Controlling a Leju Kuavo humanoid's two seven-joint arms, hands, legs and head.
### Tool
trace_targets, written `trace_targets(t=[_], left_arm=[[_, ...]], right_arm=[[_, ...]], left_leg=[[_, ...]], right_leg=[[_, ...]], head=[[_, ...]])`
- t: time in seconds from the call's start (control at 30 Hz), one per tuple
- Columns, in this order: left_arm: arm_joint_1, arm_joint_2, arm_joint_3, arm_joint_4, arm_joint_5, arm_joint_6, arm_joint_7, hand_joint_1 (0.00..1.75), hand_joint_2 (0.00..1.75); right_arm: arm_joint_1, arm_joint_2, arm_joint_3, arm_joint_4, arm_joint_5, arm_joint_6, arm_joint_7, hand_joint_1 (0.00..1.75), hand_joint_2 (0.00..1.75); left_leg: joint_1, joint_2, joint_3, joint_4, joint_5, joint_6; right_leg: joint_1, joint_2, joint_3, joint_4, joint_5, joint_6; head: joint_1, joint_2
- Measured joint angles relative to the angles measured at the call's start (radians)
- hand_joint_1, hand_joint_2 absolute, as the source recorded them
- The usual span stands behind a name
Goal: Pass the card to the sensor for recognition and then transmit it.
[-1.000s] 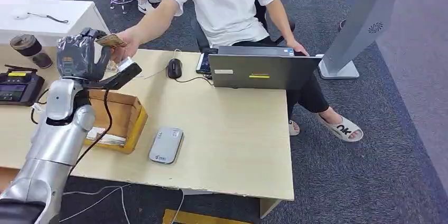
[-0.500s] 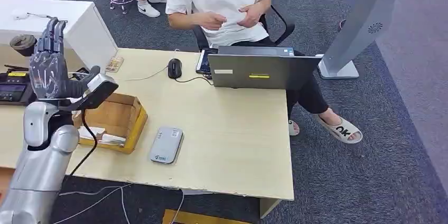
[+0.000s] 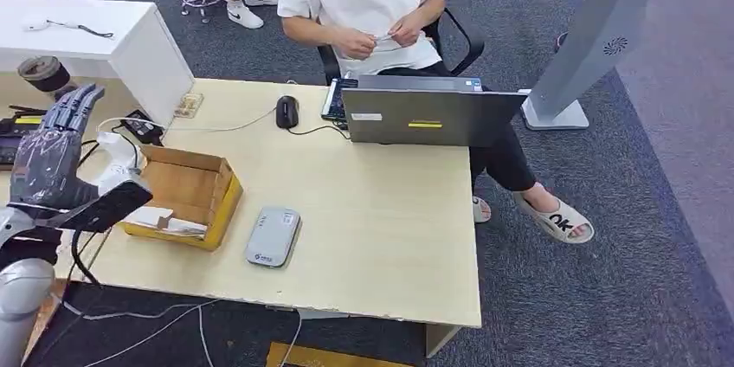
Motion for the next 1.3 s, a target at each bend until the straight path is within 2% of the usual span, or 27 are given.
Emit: trace_targets(t=[0.07, 0.2, 0.43, 0.63, 0.77, 0.9, 1.1, 1.3], left_arm=[[0.021, 0.03, 0.001, -0.02, 0.031, -0.037, -0.007, 0.0, 1.75], [0.038, 0.063, 0.012, -0.045, 0.043, -0.055, -0.008, 0.0, 1.75], [0.082, 0.164, 0.012, -0.103, 0.067, -0.185, -0.008, 0.0, 1.75], [0.172, 0.204, 0.002, -0.132, -0.003, -0.182, 0.023, 0.0, 1.75], [0.303, 0.235, 0.023, -0.166, -0.007, -0.164, 0.052, 0.0, 1.75], [0.425, 0.24, 0.07, -0.2, -0.002, -0.164, 0.056, 0.0, 1.75], [0.603, 0.236, 0.112, -0.249, -0.036, -0.154, 0.104, 0.0, 1.75], [0.663, 0.212, 0.116, -0.251, -0.091, -0.12, 0.132, 0.0, 1.75]], right_arm=[[0.0, 0.0, 0.0, 0.0, 0.001, 0.006, 0.0, 0.0, 1.75], [0.0, 0.0, 0.0, 0.0, 0.001, 0.007, 0.0, 0.0, 1.75], [0.001, 0.0, -0.022, 0.0, -0.002, 0.01, 0.013, 0.0, 1.75], [0.001, 0.006, -0.034, 0.0, 0.0, 0.013, 0.043, 0.0, 1.75], [0.005, 0.011, -0.043, 0.0, 0.002, 0.013, 0.051, 0.0, 1.75], [0.006, 0.015, -0.049, 0.0, 0.014, 0.017, 0.053, 0.0, 1.75], [0.006, 0.023, -0.049, 0.0, 0.053, 0.01, 0.056, 0.0, 1.75], [0.006, 0.023, -0.049, 0.0, 0.06, 0.008, 0.063, 0.0, 1.75]], left_leg=[[0.0, 0.0, 0.0, 0.0, 0.0, 0.0], [0.0, 0.0, 0.0, 0.0, 0.0, 0.0], [0.0, 0.0, 0.0, 0.0, 0.0, 0.0], [0.0, 0.0, -0.001, 0.0, 0.0, 0.0], [0.0, 0.002, -0.001, 0.0, -0.001, -0.001], [0.0, 0.002, -0.001, 0.0, -0.001, -0.001], [0.001, 0.002, -0.001, -0.001, -0.001, -0.001], [0.001, 0.0, -0.001, -0.001, -0.001, -0.001]], right_leg=[[0.0, 0.0, 0.0, 0.0, 0.0, 0.0], [0.0, 0.0, 0.0, 0.0, 0.0, 0.0], [0.0, 0.0, -0.001, 0.0, 0.0, 0.0], [0.0, 0.0, 0.0, 0.0, 0.0, 0.0], [0.0, 0.002, -0.001, 0.0, 0.0, 0.0], [0.0, 0.002, -0.002, 0.0, -0.001, 0.0], [0.0, 0.002, -0.001, 0.0, -0.001, -0.001], [0.0, -0.001, -0.001, 0.0, -0.001, -0.001]], head=[[0.0, 0.0], [0.0, 0.0], [0.0, 0.0], [0.0, 0.0], [0.0, 0.0], [0.0, 0.0], [0.0, 0.0], [0.0, 0.0]])
